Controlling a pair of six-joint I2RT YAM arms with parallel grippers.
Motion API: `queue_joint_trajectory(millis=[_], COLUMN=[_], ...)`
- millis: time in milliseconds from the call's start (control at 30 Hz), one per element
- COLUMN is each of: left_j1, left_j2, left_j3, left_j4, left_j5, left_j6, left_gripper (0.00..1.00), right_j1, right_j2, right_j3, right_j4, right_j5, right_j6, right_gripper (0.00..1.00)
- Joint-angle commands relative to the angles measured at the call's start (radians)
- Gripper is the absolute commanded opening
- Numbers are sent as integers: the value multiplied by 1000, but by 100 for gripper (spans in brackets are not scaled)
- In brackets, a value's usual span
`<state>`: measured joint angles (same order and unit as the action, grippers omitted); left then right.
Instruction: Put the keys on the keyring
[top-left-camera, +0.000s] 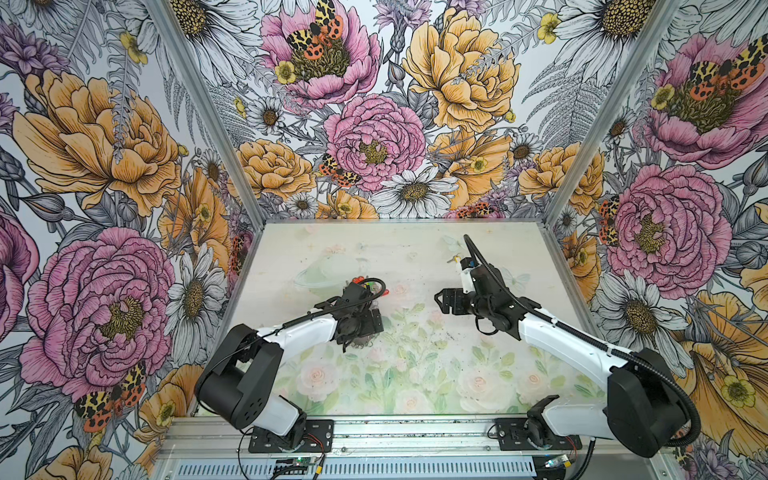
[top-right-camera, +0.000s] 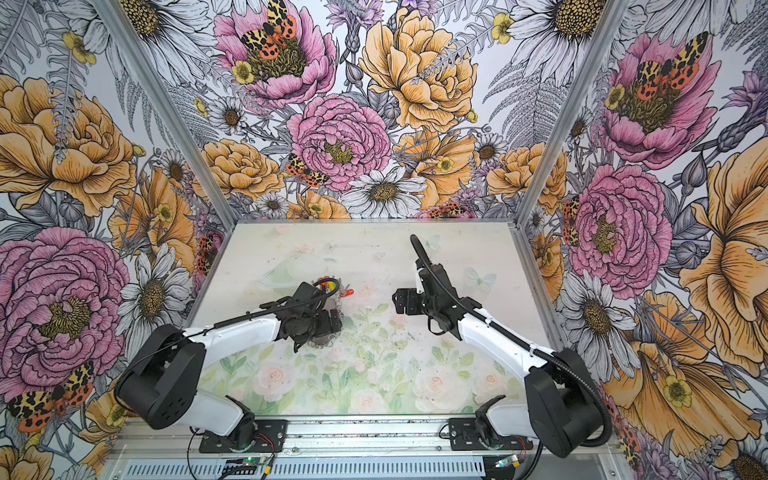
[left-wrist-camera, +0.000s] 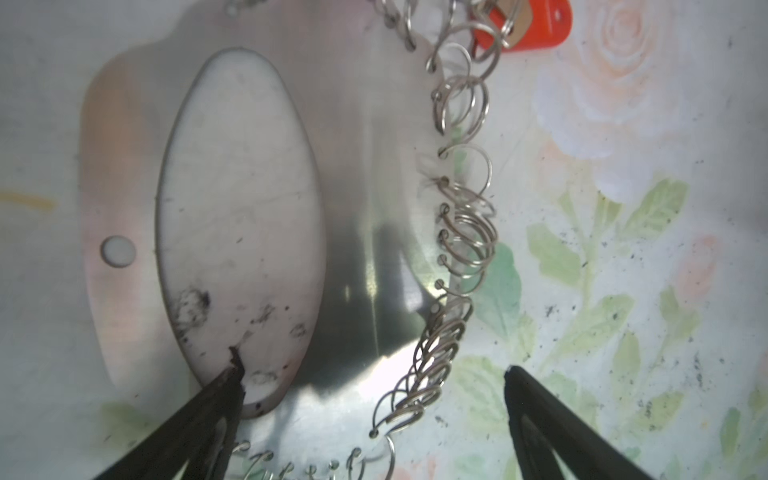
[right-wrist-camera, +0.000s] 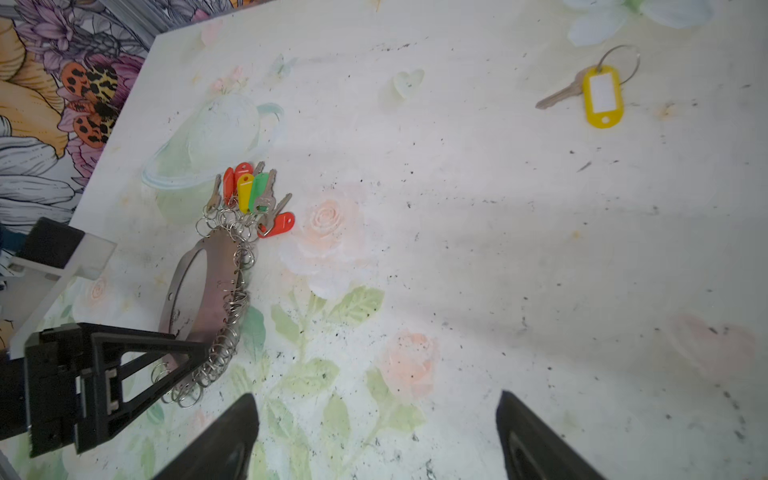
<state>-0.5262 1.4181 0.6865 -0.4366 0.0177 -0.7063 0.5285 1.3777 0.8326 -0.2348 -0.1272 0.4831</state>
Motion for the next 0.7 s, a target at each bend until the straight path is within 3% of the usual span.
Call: queue_joint_trajectory(millis=[0, 167, 400, 667], left_j1=[47, 127, 221, 265], left_j2=[-88, -196, -406, -480], left_j3=[-116, -177, -188, -184], left_j4=[-64, -130, -170, -159], left_j5=[26, 43, -27, -47], left_j6=[-44, -42, -53, -15], left_gripper=[99, 99, 99, 99], right_j1=[58, 154, 245, 312], right_j2=[91, 253, 432, 566], right_j3=[73, 189, 336, 449], right_j4=[9, 14, 32, 46], right_j5=[12, 9, -27, -103], right_j6=[-15, -11, 12, 37], right_gripper=[86, 78, 66, 48])
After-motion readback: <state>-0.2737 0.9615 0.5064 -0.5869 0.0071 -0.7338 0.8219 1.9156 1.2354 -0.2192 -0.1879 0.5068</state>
